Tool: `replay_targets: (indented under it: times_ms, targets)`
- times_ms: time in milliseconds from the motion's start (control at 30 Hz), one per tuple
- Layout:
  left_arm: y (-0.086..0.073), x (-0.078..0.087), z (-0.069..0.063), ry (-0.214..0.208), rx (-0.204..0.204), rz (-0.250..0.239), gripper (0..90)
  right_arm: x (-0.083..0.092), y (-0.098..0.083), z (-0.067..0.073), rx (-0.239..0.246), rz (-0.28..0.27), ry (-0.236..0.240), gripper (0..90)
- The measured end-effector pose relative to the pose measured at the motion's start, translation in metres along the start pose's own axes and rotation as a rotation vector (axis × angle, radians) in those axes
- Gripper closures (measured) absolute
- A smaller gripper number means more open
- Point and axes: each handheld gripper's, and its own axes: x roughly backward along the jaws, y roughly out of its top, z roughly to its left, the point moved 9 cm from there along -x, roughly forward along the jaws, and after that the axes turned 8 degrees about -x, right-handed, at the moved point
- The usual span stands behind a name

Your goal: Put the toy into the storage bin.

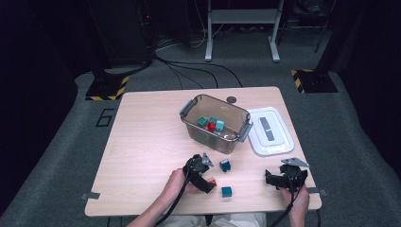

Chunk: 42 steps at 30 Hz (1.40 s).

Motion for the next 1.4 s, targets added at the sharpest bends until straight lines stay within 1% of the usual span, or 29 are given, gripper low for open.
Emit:
replay_targets:
  times_ms: [100,200,233,267,300,367,433,500,567,633,733,800,1000,1067,1200,1400]
  targets:
    - [0.001,-0.001,-0.001,0.014,-0.012,-0.009,25.4,0.0,0.0,0.0,0.0,0.0,0.0,0.5]
    - [0.001,-0.003,-0.002,0.032,-0.026,-0.003,34.6,0.0,0.0,0.0,0.0,0.0,0.0,0.4]
    - [0.001,-0.003,-0.003,0.028,-0.031,-0.012,36.4,0.0,0.0,0.0,0.0,0.0,0.0,0.5]
    - [0.001,-0.002,-0.004,0.027,-0.037,-0.013,41.3,0.0,0.0,0.0,0.0,0.0,0.0,0.5]
    - [0.002,-0.001,-0.004,0.041,-0.048,-0.014,44.7,0.0,0.0,0.0,0.0,0.0,0.0,0.5]
    - [0.002,0.0,-0.006,0.045,-0.067,-0.021,54.3,0.0,0.0,0.0,0.0,-0.001,0.0,0.4]
    - [0.002,0.0,-0.005,0.043,-0.07,-0.032,61.3,0.0,0.0,0.0,0.0,0.0,0.0,0.4]
    - [0.001,0.0,-0.004,0.045,-0.068,-0.035,65.5,0.0,0.0,0.0,0.0,-0.001,0.0,0.4]
    - [0.0,0.001,-0.001,0.051,-0.061,-0.04,65.8,0.0,0.0,0.0,0.0,-0.001,0.0,0.4]
    - [-0.001,0.002,0.001,0.047,-0.051,-0.044,66.0,0.0,0.0,0.0,0.0,0.0,0.0,0.4]
    - [-0.002,0.005,0.007,0.057,-0.04,-0.056,66.0,0.0,0.0,0.0,0.0,0.0,0.0,0.4]
    - [-0.002,0.007,0.01,0.061,-0.026,-0.065,66.0,0.0,0.0,0.0,0.0,-0.001,0.0,0.5]
    - [-0.004,0.018,0.025,0.09,0.0,-0.078,66.0,0.0,0.0,0.0,0.0,-0.001,0.0,0.4]
    - [-0.005,0.023,0.031,0.1,0.016,-0.087,66.0,0.0,0.0,0.0,0.0,0.0,0.0,0.5]
    - [-0.004,0.031,0.04,0.118,0.024,-0.094,66.1,0.0,0.0,0.0,-0.001,0.0,0.0,0.4]
    - [0.0,0.051,0.057,0.158,0.037,-0.113,66.0,0.0,0.0,0.0,0.0,0.0,0.0,0.4]
